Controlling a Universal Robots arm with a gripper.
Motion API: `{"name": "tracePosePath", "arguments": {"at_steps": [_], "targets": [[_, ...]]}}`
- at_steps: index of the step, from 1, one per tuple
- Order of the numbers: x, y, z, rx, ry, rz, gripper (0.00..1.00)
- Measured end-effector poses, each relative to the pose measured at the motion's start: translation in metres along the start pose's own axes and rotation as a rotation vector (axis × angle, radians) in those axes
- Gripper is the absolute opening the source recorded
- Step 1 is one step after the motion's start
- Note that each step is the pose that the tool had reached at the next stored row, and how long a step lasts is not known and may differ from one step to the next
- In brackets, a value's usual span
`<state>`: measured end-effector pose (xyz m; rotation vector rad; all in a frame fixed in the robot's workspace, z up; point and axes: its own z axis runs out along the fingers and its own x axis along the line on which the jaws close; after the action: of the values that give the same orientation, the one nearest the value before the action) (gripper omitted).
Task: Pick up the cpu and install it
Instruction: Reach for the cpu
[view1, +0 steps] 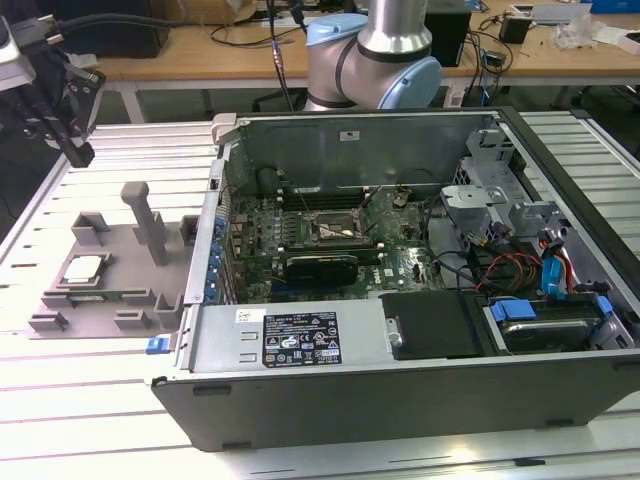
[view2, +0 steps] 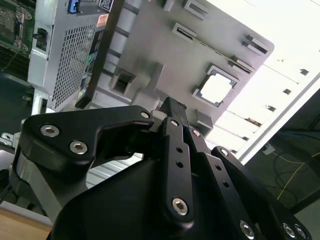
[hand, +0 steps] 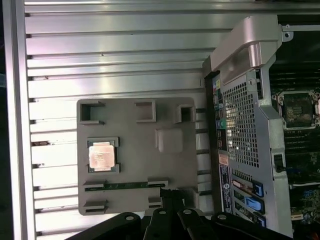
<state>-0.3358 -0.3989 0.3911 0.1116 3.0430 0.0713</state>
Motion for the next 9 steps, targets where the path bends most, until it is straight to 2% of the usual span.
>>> {"name": "tracePosePath", "arguments": {"at_steps": [4, 9], "targets": [[0.0087, -0.0006, 0.0002, -0.0001, -0.0002, 0.0, 0.11], [0.0158, -0.0011, 0.0028, -0.0001, -0.0002, 0.0, 0.11]]}}
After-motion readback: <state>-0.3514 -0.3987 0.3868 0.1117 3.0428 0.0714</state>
